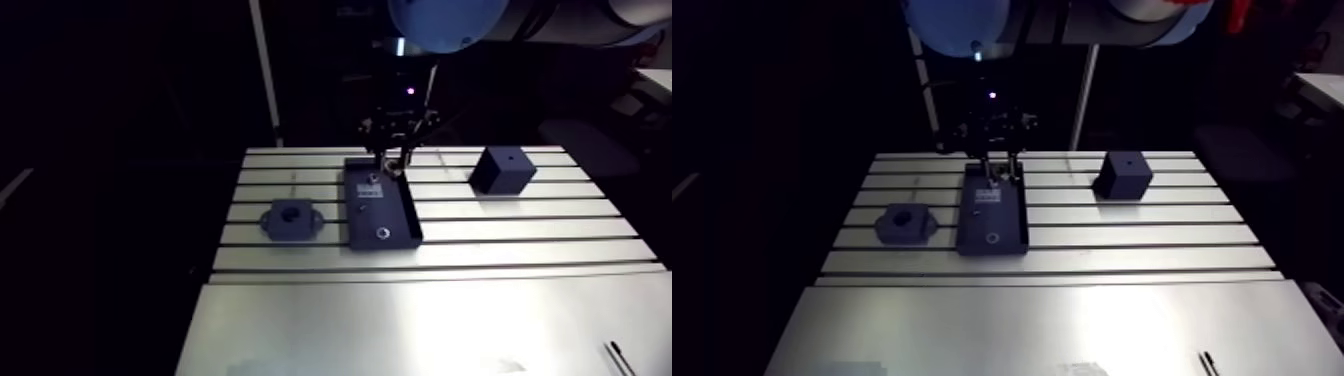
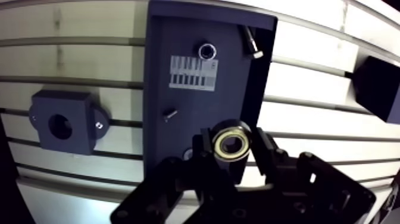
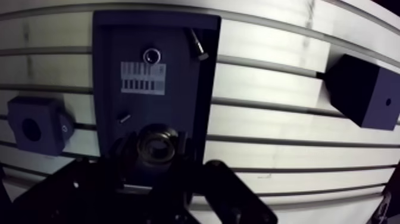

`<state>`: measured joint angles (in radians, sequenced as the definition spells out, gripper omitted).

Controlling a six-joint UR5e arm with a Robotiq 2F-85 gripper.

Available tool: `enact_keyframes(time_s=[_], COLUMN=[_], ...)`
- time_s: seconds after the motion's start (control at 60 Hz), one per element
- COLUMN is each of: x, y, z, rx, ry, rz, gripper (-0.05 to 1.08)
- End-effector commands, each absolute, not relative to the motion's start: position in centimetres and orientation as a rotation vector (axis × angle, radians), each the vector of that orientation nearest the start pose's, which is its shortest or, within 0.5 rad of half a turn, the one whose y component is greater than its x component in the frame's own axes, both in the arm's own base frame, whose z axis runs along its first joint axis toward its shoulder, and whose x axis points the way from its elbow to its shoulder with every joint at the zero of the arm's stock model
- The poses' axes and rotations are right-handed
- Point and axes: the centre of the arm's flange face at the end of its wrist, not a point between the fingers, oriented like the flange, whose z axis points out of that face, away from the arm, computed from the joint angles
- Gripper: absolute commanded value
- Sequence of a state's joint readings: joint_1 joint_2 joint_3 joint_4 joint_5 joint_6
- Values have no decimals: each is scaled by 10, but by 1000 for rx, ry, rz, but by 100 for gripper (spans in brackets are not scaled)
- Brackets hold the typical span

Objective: Pick up the bearing and press it into the housing until flush.

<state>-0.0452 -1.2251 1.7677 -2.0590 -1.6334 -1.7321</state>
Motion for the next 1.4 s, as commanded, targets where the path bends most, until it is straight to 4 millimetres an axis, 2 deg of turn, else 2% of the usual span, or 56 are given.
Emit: enact_keyframes(time_s=[0.017,0.2,0.283,0.3,0.333,0.45,0.483,0.8,1.4], x=[-565,-558,-551,-551,-546,-542,-541,-543,-535], y=[-115,-136,-161,-161,-176,-189,-198,-228,-268], z=[285,281,278,278,275,269,268,260,238], rx=[-33,69,62,62,54,64,44,-31,-138], ry=[3080,3060,3058,3058,3058,3052,3061,3081,3067], rz=[90,100,101,101,102,113,113,101,107], gripper=[63,63,63,63,63,63,63,64,64])
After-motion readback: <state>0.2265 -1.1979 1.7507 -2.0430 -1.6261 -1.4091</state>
